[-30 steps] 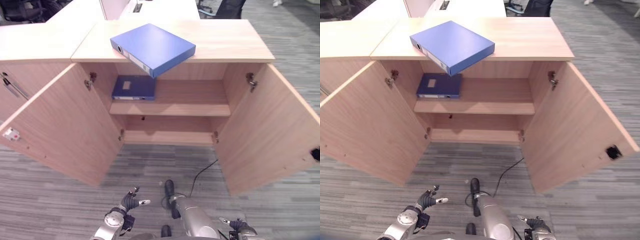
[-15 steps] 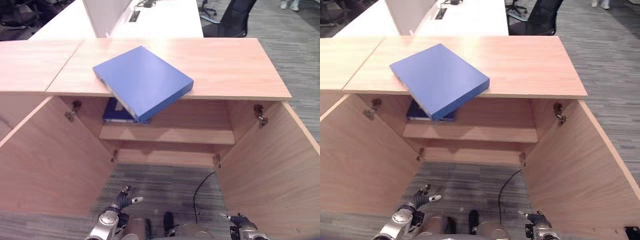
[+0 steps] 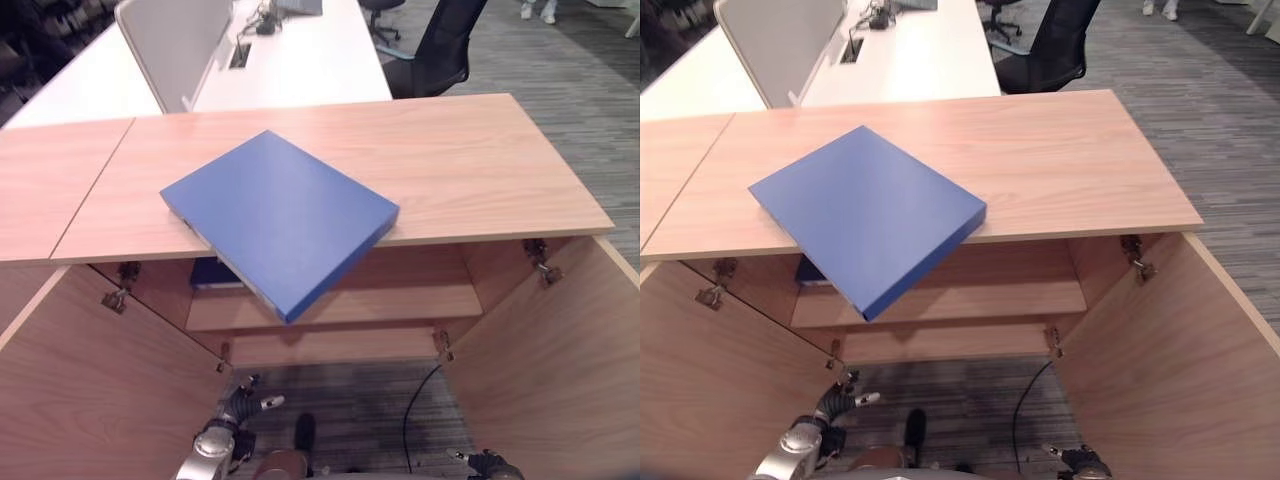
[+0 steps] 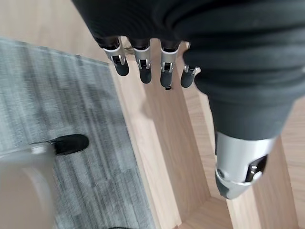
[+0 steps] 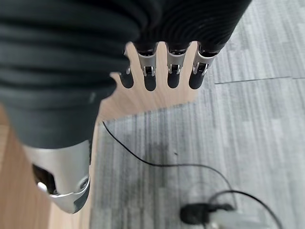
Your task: Put the empty folder in the office cabinet
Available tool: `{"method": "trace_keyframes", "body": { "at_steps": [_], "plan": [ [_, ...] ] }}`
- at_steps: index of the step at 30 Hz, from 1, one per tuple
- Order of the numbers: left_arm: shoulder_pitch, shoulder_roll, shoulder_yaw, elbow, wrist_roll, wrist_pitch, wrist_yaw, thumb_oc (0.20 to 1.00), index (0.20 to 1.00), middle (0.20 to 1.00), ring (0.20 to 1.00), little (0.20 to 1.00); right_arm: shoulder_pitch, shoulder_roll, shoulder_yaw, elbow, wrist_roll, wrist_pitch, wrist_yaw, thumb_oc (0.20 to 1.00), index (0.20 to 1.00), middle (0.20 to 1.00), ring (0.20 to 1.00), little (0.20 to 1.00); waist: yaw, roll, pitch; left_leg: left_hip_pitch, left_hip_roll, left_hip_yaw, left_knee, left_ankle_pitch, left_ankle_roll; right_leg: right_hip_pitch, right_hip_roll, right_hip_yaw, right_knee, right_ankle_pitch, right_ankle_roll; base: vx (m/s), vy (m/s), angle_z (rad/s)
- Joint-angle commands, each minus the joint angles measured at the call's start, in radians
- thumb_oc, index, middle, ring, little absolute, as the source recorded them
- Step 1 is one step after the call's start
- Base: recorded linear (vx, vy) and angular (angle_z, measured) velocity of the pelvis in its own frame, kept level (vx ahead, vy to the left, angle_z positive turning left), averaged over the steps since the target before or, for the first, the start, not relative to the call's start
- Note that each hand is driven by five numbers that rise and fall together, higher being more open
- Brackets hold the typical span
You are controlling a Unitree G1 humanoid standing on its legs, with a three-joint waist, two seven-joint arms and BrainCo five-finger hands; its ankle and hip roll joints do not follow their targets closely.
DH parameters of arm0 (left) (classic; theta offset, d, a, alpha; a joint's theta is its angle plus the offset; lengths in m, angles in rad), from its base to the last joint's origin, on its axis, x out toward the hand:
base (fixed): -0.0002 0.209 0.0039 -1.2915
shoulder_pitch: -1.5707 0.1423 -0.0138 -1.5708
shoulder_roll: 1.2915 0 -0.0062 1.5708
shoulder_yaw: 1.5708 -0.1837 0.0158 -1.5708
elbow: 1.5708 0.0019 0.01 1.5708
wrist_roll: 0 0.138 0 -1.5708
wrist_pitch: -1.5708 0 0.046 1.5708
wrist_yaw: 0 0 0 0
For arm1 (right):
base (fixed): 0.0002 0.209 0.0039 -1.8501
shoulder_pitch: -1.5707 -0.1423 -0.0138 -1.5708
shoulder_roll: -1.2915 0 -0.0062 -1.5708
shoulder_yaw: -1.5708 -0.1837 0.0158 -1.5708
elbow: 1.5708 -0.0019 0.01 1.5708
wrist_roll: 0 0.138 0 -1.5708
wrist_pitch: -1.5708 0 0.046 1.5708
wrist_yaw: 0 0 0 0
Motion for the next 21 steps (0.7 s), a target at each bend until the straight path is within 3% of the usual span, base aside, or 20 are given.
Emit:
{"method": "trace_keyframes", "body": {
  "at_steps": [1,21],
  "plan": [
    [-0.012,0.019,-0.011,-0.061,-0.036,-0.024,0.001,1.0,1.0,1.0,1.0,1.0,0.003,-0.013,-0.006,0.012,-0.005,-0.008,0.006,1.0,1.0,1.0,1.0,1.0,0.025,-0.016,-0.014,-0.101,-0.002,0.006,0.051,-0.024,-0.014,-0.065,-0.057,-0.024,0.053,-0.014,0.05,0.03,0.038,-0.04],
    [0.026,0.06,-0.029,-0.193,-0.083,-0.031,-0.058,1.0,1.0,1.0,1.0,1.0,-0.006,-0.01,0.011,-0.014,-0.036,-0.009,0.021,1.0,1.0,1.0,1.0,1.0,0.026,-0.027,-0.022,-0.071,-0.009,-0.004,0.038,-0.036,0.001,-0.061,-0.064,-0.032,0.043,-0.016,0.063,0.01,0.012,0.0]
  ]
}}
